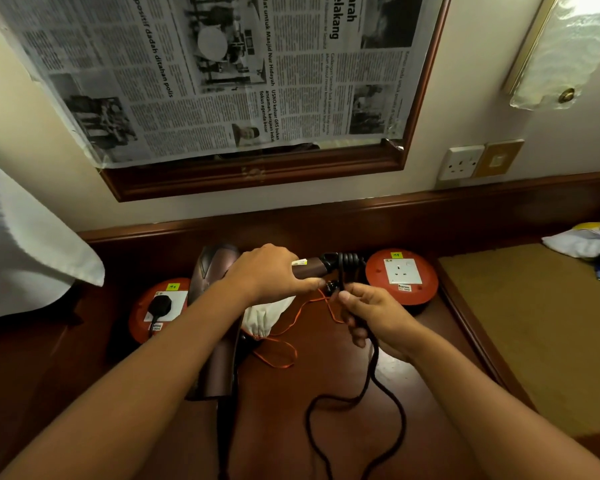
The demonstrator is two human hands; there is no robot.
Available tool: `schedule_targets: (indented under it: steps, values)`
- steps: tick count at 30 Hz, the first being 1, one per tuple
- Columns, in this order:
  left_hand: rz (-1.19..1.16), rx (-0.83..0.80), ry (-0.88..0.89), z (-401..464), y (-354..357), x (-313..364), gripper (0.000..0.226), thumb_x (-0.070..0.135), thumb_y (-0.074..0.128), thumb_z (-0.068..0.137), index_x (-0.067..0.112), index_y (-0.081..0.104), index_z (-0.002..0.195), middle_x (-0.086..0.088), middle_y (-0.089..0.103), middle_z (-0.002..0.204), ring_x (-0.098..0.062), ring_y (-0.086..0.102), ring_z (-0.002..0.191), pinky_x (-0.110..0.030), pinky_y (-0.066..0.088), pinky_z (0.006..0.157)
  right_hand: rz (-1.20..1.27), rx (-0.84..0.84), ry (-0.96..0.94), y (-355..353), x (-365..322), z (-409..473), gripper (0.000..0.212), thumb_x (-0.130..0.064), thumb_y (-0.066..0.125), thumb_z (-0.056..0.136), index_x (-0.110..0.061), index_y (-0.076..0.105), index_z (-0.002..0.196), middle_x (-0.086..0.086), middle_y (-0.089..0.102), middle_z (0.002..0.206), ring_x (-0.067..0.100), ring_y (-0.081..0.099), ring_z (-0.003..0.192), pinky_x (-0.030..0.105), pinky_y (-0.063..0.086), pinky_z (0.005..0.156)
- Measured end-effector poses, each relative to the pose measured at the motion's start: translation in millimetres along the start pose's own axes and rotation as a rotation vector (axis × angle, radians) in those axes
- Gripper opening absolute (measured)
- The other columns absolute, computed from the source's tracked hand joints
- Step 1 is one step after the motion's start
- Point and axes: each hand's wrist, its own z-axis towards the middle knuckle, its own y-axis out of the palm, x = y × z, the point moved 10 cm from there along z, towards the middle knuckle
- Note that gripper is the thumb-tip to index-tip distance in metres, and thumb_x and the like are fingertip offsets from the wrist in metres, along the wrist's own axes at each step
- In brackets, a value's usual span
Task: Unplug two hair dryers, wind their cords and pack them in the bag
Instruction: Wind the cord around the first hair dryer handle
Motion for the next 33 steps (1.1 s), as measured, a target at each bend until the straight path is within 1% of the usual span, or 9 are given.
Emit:
schedule_targets:
  steps: [4,8,11,16,20,25,27,30,33]
  values:
    - [-0.008,0.022,0.036,0.3,-8.8,5.6,0.053,0.077,0.048,0.076,0.027,0.045,0.061,0.008,0.054,0.065,-0.011,0.053,0.063,-0.030,0.037,0.057,0.117,-0.021,0.063,2.4,11.1,6.2,0.037,-0.046,0.049,0.088,-0.012,0.065,0.091,0.001,0.027,0.059,0.010,0.023,0.043,0.021,0.019,0.041]
    - [-0.049,0.007,0.040,-1.4,-9.4,2.1,0.053,0.077,0.050,0.075,0.026,0.048,0.062,0.007,0.058,0.064,-0.012,0.057,0.064,-0.032,0.045,0.059,0.255,-0.055,0.035,1.8,8.3,12.4,0.028,-0.030,0.049,0.092,-0.010,0.065,0.102,-0.001,0.030,0.062,0.010,0.024,0.049,0.021,0.021,0.044]
    - [-0.025,-0.008,0.067,-4.8,-8.5,5.3,0.050,0.074,0.052,0.077,0.026,0.048,0.061,0.008,0.054,0.060,-0.010,0.053,0.058,-0.028,0.033,0.051,0.207,-0.047,0.036,-5.4,7.6,18.5,0.022,-0.020,0.045,0.098,-0.007,0.062,0.101,0.001,0.030,0.062,0.009,0.026,0.046,0.020,0.023,0.041]
    - [-0.016,-0.045,0.104,-8.1,-6.8,10.2,0.045,0.069,0.055,0.079,0.029,0.047,0.061,0.009,0.053,0.061,-0.007,0.050,0.057,-0.027,0.032,0.050,-0.109,0.072,0.028,-25.7,-12.6,28.1,0.019,-0.019,0.055,0.094,-0.002,0.063,0.089,-0.006,0.039,0.047,0.007,0.028,0.038,0.022,0.021,0.040]
    - [-0.017,-0.063,0.122,-10.0,-8.3,13.1,0.042,0.068,0.057,0.078,0.029,0.050,0.066,0.009,0.056,0.064,-0.007,0.053,0.059,-0.027,0.038,0.053,-0.356,0.122,-0.034,-40.7,-41.2,34.7,0.021,-0.001,0.058,0.087,-0.011,0.065,0.071,0.002,0.049,0.054,0.009,0.038,0.040,0.019,0.029,0.037]
    - [0.043,-0.086,0.107,-13.1,-3.9,12.6,0.037,0.064,0.061,0.075,0.028,0.058,0.082,0.009,0.058,0.073,-0.013,0.057,0.069,-0.030,0.048,0.063,-0.493,0.101,-0.051,-42.4,-74.6,35.8,0.007,-0.007,0.064,0.088,-0.007,0.071,0.089,-0.002,0.057,0.055,0.000,0.044,0.035,0.013,0.032,0.035]
    - [0.081,-0.093,0.115,-13.3,-1.5,14.4,0.037,0.064,0.060,0.075,0.028,0.058,0.085,0.008,0.058,0.075,-0.014,0.058,0.071,-0.031,0.048,0.064,-0.586,0.077,-0.100,-38.4,-91.6,35.0,0.007,-0.011,0.068,0.085,-0.007,0.071,0.089,-0.005,0.060,0.059,-0.002,0.052,0.041,0.009,0.036,0.040]
    - [0.146,-0.096,0.122,-12.1,0.4,18.0,0.038,0.063,0.059,0.076,0.026,0.059,0.085,0.007,0.057,0.075,-0.016,0.056,0.071,-0.031,0.046,0.063,-0.773,0.048,-0.140,-34.0,-107.8,37.2,0.005,-0.016,0.072,0.081,-0.014,0.074,0.086,0.000,0.070,0.078,0.007,0.065,0.068,0.016,0.048,0.058]
    - [0.175,-0.097,0.093,-9.4,2.6,18.2,0.042,0.064,0.057,0.076,0.024,0.061,0.086,0.005,0.059,0.076,-0.016,0.056,0.068,-0.030,0.044,0.060,-0.924,0.078,-0.200,-28.9,-121.0,36.2,0.002,-0.018,0.073,0.080,-0.018,0.072,0.082,-0.002,0.069,0.080,0.007,0.062,0.072,0.015,0.046,0.061]
